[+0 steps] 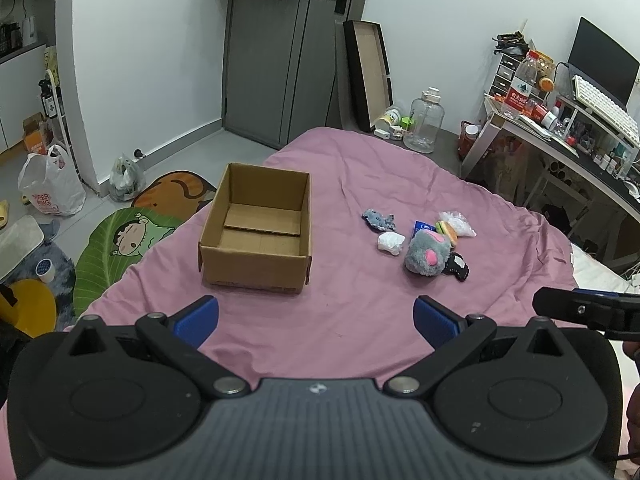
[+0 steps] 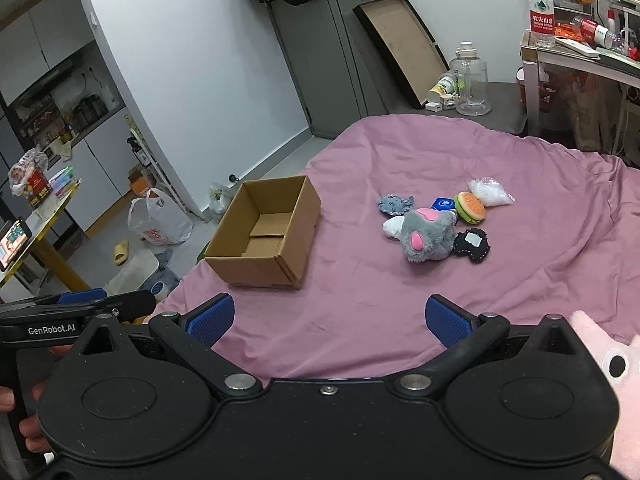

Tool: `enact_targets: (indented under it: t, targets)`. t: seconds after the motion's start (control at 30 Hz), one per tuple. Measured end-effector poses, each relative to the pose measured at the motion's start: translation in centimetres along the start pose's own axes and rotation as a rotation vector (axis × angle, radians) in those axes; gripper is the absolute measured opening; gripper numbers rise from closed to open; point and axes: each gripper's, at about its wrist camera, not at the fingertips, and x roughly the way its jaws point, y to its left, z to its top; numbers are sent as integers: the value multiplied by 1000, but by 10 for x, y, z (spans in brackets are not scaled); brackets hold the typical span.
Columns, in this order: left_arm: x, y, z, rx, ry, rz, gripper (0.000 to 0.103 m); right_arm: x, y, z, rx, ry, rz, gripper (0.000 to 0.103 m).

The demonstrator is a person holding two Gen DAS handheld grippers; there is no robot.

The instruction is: Organize soft objects

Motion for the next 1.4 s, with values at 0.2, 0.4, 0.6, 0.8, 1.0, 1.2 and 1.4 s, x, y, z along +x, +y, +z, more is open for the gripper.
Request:
enact_targets:
  t: [0.2,0.4,0.6,0.8,1.0,1.2,1.4]
  targets:
    - [13,-6,7,-11,-3,-7,103,14,-11,4,23,24,-4,103]
    - [30,-15,15,-11,5,-40,103,26,-24,14,48,15,0,103]
    - [48,-22,23,-10,11,-45,103,40,-37,27,77,-4,2,103]
    - [66,-28,32,-10,27,-45,103,56,-50,38,102,-16,22,103]
    - [82,-33,43,-19,24,-44,103,68,-60,53,109,-44,3,103]
    - [100,-39,51,-24,30,-41,102,83,-77,62,146,-49,-3,103]
    - [119,-47,57,-28,33,-61,102,92,-87,63,179,-110,-20,103]
